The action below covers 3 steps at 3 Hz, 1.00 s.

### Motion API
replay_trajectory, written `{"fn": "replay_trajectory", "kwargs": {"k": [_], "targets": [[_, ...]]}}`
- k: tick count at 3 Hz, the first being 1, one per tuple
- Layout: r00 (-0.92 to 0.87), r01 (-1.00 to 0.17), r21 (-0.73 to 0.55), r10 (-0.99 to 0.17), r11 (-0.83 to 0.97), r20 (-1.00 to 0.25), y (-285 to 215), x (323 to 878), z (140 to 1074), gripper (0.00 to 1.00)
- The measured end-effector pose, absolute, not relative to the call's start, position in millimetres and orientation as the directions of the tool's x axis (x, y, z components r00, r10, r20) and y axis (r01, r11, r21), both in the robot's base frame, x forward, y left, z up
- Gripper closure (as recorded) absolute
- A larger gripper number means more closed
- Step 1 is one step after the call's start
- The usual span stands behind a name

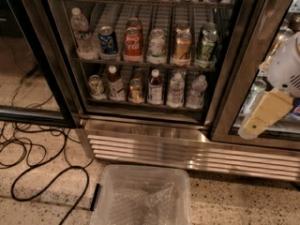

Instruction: Pick green can from middle shelf of fridge

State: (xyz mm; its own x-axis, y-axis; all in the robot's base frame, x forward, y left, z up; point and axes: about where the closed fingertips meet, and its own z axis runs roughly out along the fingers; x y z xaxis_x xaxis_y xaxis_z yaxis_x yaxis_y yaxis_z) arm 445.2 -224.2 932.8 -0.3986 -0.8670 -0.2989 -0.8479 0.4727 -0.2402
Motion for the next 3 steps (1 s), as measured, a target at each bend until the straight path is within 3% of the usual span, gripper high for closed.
{"fn": "replay_trajectory", "kwargs": {"k": [1, 3], "targets": [[-0.522, -0.754, -0.23, -0.774, 0.615, -0.359, -233, 454, 903, 0.0], [-0.559, -0.703, -0.222, -0.718, 0.675, -0.415, -226, 463, 892, 0.0]]}}
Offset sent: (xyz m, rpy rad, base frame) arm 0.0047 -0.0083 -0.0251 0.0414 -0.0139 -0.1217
